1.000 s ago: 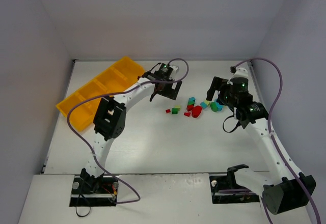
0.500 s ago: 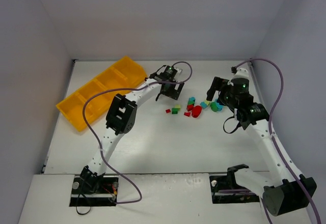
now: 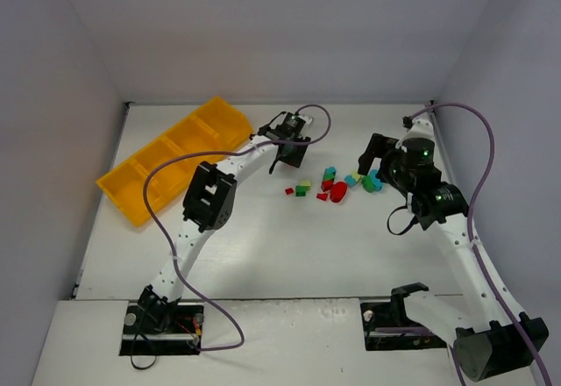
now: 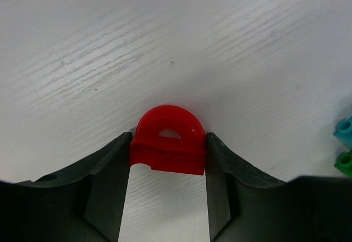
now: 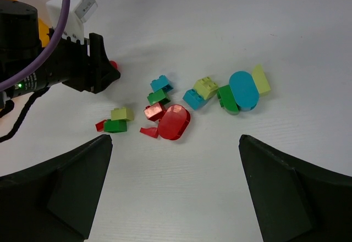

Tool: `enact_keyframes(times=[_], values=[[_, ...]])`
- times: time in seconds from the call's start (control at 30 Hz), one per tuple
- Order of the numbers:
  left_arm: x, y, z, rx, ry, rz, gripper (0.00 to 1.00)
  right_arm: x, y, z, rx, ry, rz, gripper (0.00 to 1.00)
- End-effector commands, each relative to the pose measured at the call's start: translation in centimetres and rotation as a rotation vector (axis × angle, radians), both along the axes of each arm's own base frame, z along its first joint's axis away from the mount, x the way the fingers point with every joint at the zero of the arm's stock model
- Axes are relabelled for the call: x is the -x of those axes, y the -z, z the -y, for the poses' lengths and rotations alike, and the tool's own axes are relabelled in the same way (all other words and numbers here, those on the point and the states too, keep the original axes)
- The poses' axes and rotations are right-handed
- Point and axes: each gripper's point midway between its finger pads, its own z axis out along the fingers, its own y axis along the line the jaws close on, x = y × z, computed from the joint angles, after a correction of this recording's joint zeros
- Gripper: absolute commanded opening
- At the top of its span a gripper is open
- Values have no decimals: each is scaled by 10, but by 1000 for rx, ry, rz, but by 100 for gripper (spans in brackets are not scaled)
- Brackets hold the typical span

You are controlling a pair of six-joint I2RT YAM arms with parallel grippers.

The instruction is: Sort the legos into containers by color

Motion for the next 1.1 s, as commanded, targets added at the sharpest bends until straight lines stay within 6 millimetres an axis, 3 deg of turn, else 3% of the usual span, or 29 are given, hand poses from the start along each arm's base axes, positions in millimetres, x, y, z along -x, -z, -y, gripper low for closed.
enact_keyframes(times=[0.0,0.07,0.1,0.2,0.33,0.4,0.63,0.83,0.97,1.07], values=[[-17,-74,-6,64,-42,140,23,-8,-15,5,-2,28,66,96],[-24,-92,-15,62,-67,185,20,-8,-14,5,-1,29,63,96],[-28,-112,-22,67,-82,227,20,-8,-14,5,0,27,62,96],[-42,-149,-45,82,-129,307,20,-8,-14,5,3,27,64,96],[-66,-176,-90,53,-205,377,20,-6,-12,7,9,30,63,96],[-82,-180,-119,35,-262,394,20,-6,-11,7,8,32,61,96],[-115,-181,-188,-42,-385,445,21,-5,-12,9,14,33,65,97],[-136,-175,-215,-128,-416,490,28,-4,-15,10,23,35,75,97],[-143,-169,-227,-152,-433,489,50,-3,-17,12,28,42,82,97],[-145,-164,-232,-158,-439,481,57,-3,-17,13,32,44,81,97]])
